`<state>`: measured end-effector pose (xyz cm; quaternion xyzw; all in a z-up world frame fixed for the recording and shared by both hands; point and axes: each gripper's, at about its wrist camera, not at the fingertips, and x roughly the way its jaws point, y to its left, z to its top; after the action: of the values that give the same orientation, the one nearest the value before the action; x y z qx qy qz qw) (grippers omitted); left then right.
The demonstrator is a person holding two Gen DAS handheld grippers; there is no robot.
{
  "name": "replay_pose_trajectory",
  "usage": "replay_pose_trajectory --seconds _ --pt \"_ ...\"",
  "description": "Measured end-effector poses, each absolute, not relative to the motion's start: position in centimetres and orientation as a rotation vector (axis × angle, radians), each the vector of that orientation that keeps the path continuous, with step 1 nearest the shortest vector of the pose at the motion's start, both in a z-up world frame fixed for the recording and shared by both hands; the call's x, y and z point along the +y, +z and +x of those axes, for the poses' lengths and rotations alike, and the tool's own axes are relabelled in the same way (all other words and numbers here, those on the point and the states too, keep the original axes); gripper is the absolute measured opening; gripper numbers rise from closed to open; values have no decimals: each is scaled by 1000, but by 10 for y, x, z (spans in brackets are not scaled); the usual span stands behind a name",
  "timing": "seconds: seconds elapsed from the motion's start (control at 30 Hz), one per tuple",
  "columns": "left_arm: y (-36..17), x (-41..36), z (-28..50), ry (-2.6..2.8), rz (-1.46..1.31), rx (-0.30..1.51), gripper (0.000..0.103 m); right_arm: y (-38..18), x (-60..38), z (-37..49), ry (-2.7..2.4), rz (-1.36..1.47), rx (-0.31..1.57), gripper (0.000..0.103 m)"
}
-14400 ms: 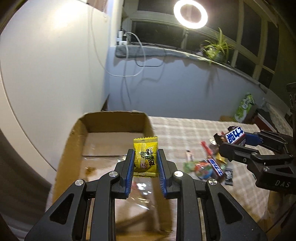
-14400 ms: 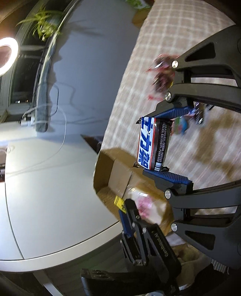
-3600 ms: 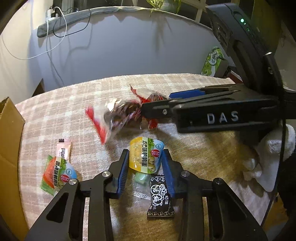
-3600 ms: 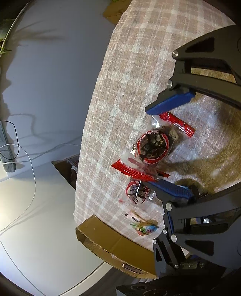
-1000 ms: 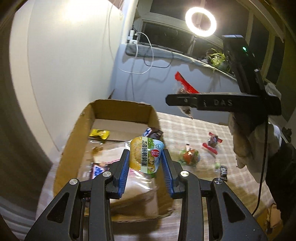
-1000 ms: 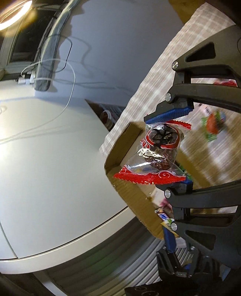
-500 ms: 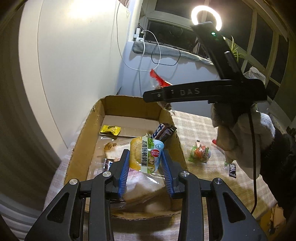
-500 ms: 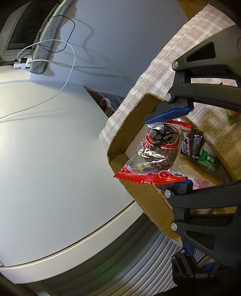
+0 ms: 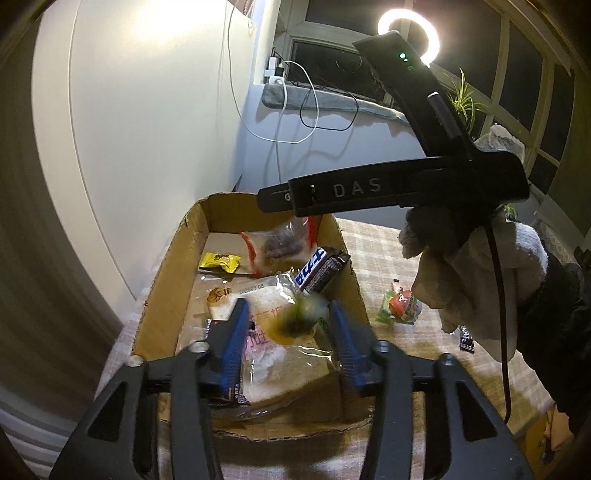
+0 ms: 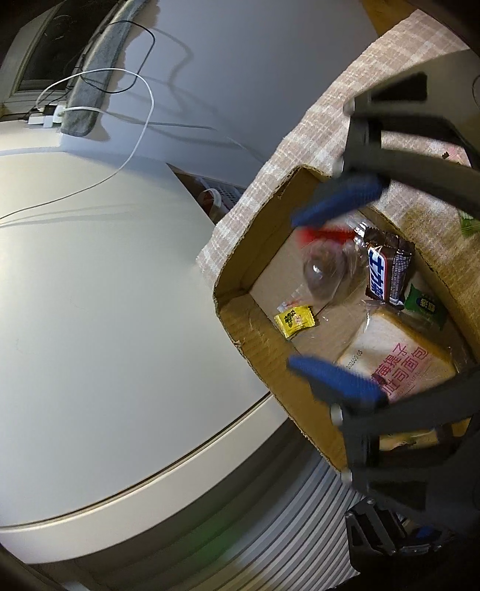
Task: Organize snacks
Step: 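Carry both snacks over the box and release them inside, then move left gripper to the orange-blue candy packet while right gripper approaches the red-wrapped chocolate bag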
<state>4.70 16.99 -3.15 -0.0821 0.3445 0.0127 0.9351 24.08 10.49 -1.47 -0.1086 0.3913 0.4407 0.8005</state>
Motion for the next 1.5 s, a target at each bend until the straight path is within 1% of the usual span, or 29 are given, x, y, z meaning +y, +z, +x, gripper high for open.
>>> replay_pose_trajectory --seconds 0.03,0.07,0.53,0.87,0.9,1.03,1.27,1.33,1.5 --pt "-31 170 47 30 -166 700 61 -13 104 239 944 -233 831 85" --pt "-31 170 47 33 -166 698 62 -12 103 238 943 -234 828 86" --pt "-21 153 46 25 -157 674 62 1 71 233 908 -223 798 86" --pt "-18 116 54 -49 -144 663 62 13 0 222 826 -229 763 86" --pt "-19 110 56 -64 -140 665 61 13 -7 221 816 -231 764 86" --pt "-22 89 62 -107 -128 677 53 8 -48 216 752 -232 770 86" --pt "-36 50 79 -188 -117 722 45 -10 -104 206 648 -251 794 86" --pt "-41 43 85 -202 -123 738 40 -17 -116 208 621 -251 809 86" --pt "-60 26 105 -216 -130 794 38 -42 -143 225 591 -129 922 86"
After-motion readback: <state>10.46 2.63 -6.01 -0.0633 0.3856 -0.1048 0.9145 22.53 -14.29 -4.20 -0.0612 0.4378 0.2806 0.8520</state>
